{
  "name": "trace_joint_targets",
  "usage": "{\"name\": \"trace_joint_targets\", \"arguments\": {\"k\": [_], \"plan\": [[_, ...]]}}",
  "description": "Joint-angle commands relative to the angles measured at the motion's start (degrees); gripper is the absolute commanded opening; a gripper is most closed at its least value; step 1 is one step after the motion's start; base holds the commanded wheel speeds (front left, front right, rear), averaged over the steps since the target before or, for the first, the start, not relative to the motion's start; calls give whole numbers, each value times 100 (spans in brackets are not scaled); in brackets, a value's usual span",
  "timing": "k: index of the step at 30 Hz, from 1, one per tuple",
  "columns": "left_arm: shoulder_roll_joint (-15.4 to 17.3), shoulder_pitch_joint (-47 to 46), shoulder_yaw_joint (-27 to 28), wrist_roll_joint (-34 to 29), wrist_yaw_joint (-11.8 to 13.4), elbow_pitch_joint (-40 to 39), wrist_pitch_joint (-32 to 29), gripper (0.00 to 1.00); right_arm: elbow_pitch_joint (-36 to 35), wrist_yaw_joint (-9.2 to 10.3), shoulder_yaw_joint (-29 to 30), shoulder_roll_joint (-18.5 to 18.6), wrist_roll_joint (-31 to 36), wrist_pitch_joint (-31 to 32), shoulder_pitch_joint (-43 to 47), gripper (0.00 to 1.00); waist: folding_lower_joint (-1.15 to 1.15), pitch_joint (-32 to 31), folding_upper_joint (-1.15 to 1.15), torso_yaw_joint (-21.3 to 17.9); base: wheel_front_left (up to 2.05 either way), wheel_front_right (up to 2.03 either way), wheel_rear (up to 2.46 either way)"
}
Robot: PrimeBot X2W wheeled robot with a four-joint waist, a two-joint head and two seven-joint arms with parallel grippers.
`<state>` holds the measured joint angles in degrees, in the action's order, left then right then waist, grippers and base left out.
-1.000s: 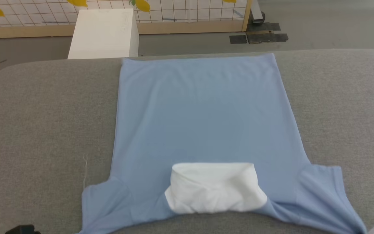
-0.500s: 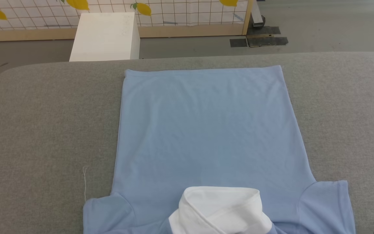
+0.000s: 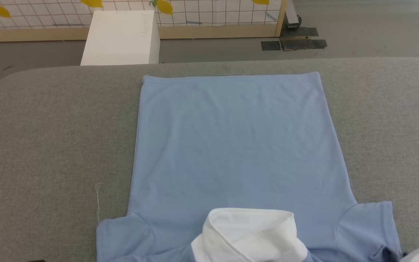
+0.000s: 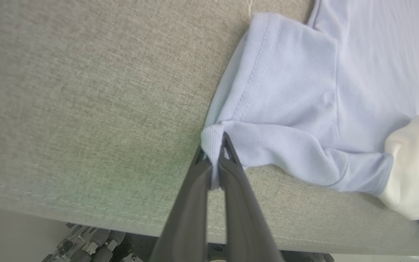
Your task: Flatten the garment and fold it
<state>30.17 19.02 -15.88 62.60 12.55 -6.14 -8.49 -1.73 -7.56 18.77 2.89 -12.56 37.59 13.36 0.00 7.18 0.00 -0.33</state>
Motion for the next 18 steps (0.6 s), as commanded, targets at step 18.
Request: {"name": "trace_joint_targets", "arguments": {"k": [18], "plan": [[-65,-650,-74,-184,-245,-12,116,0,590,8,-697,543,-65,-3129,-3316,100,0,799,0,410,0,0,0]]}}
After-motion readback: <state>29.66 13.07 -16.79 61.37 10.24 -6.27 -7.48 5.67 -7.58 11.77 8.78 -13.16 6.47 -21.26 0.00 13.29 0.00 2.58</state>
